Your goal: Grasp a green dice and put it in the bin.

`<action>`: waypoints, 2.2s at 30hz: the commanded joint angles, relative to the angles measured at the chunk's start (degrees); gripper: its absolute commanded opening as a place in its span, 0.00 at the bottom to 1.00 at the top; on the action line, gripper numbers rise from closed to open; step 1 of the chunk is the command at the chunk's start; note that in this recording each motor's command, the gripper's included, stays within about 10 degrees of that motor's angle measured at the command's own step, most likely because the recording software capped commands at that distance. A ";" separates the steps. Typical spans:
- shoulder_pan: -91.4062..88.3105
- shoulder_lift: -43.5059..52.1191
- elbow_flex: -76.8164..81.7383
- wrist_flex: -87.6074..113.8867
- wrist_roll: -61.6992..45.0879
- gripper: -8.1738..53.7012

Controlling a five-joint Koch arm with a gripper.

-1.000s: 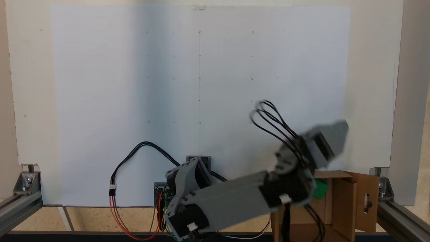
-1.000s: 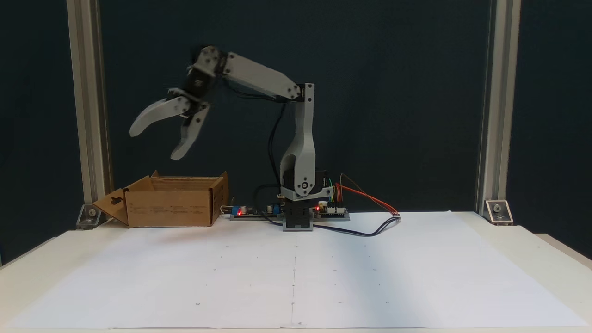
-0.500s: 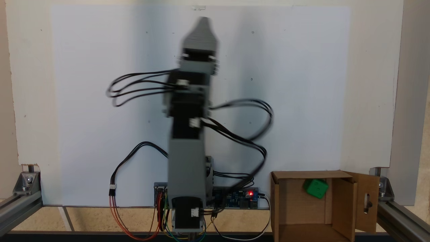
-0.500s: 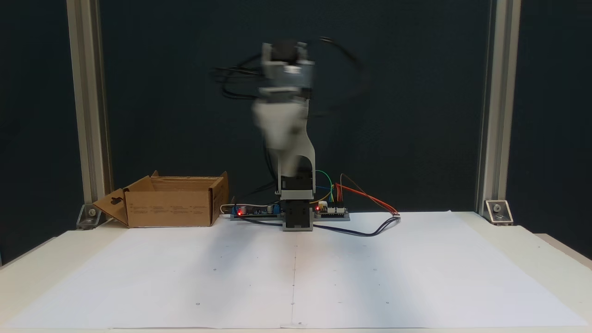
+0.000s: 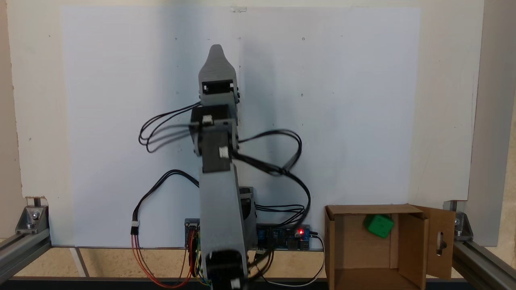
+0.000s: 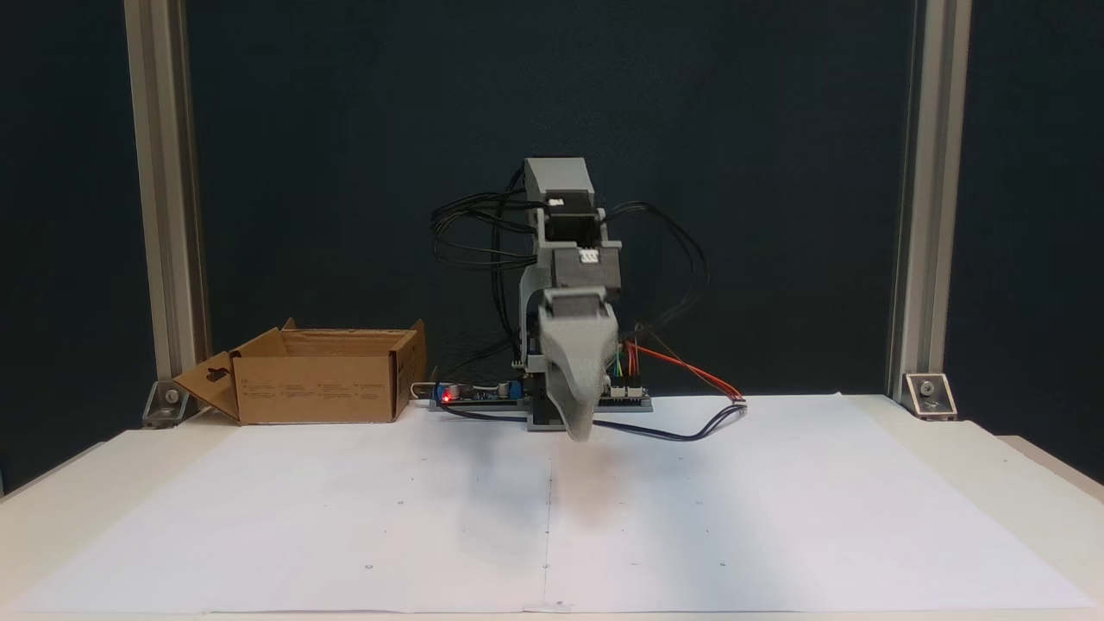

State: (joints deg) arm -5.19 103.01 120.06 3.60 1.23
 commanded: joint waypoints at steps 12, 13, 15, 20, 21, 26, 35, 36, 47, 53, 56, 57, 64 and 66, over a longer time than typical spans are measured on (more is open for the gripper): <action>9.23 22.41 22.15 -37.33 2.02 0.85; 9.14 23.64 24.35 -39.79 1.93 0.85; 8.79 25.14 28.65 -44.72 2.02 0.85; 5.62 32.52 39.90 -57.81 2.20 0.85; 5.62 32.61 41.66 -59.92 2.11 0.85; 5.54 32.61 48.34 -71.08 1.93 0.85; 6.86 32.61 55.20 -80.60 1.58 0.84; 7.47 32.70 55.90 -80.77 1.67 0.84; 7.73 32.61 59.24 -81.74 1.85 0.85; 7.65 32.61 59.24 -81.74 1.85 0.85; 7.56 32.61 59.24 -81.74 1.85 0.85; 7.56 32.52 59.24 -81.74 1.85 0.85; 6.50 32.52 59.24 -81.74 1.93 0.85; 6.42 32.52 59.24 -81.74 1.93 0.85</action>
State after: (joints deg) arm 1.85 129.46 176.31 -74.36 1.23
